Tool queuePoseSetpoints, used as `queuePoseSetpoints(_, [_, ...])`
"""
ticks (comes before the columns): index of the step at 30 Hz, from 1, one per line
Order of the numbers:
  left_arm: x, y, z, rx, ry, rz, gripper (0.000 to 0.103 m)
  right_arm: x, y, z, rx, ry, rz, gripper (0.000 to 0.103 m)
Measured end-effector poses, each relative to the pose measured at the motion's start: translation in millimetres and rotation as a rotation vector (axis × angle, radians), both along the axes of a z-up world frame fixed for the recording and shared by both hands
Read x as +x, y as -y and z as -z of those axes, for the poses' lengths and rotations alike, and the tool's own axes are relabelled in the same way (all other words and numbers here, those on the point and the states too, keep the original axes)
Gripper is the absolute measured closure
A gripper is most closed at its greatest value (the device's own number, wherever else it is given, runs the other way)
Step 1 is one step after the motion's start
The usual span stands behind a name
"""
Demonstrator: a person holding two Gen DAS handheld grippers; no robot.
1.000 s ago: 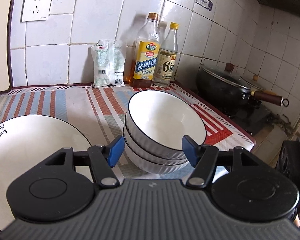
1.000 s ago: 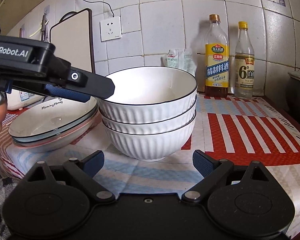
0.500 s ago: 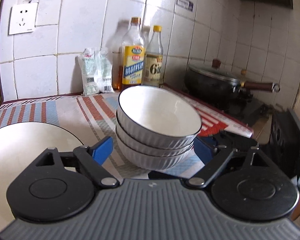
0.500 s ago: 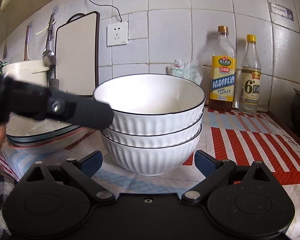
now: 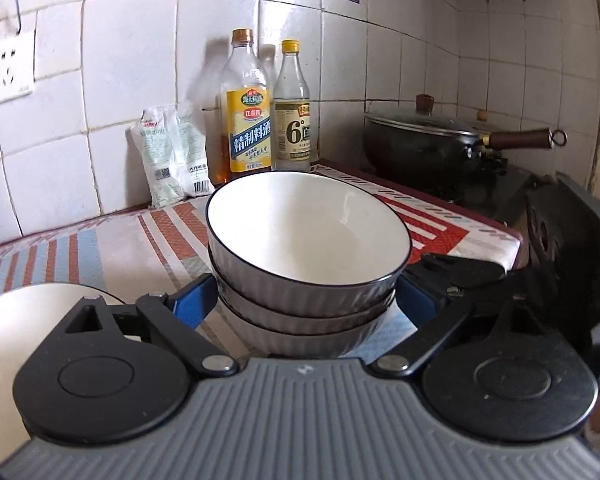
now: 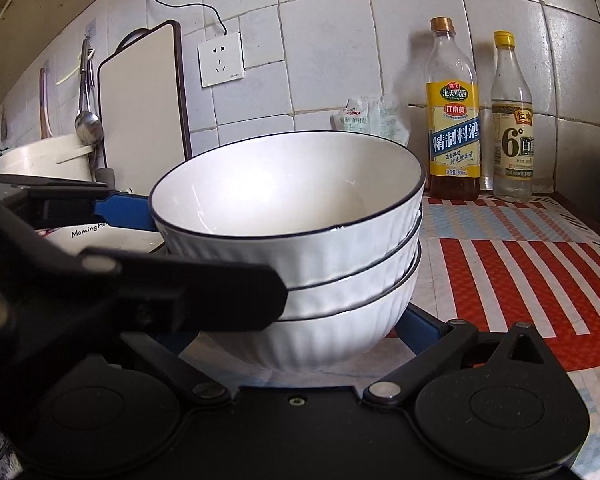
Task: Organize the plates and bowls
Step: 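Move the left gripper to the rim of the three-bowl stack and grasp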
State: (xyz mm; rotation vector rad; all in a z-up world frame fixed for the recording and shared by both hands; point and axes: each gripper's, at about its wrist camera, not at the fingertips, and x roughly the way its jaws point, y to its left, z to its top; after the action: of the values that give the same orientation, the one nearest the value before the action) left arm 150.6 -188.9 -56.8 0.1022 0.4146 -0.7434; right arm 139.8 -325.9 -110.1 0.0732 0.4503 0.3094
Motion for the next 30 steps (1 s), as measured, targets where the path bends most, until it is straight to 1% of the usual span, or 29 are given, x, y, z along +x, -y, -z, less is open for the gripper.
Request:
queuePoseSetpoints(3, [7.7, -2.8, 1.3, -0.039, -0.045, 0.006, 0.004, 1.3, -0.3, 0.8, 0.009, 0.002, 0.005, 0.000])
queuePoseSetpoints(6, [8.5, -1.8, 4.3, -0.050, -0.023, 0.001, 0.002, 4.7, -1.3, 1.4, 0.022, 0.002, 0.015, 0.000])
queuePoseSetpoints(10, [6.3, -0.6, 7.0, -0.035, 0.002, 0.019, 0.001, 9.5, -6.3, 4.5, 0.015, -0.003, 0.029, 0.000])
queuePoseSetpoints(12, [8.1, -1.0, 6.6, -0.039, -0.009, 0.020, 0.001, 8.1, -7.6, 4.8, 0.009, 0.008, 0.033, 0.000])
queuePoseSetpoints(18, [9.9, -0.2, 4.7, -0.039, -0.012, 0.020, 0.002, 7.1, -5.5, 4.5, 0.034, 0.010, 0.046, 0.000])
queuePoseSetpoints(30, [5.3, -1.9, 5.8, -0.008, 0.001, 0.036, 0.004, -0.5, -9.6, 4.1, 0.006, 0.039, 0.050, 0.000])
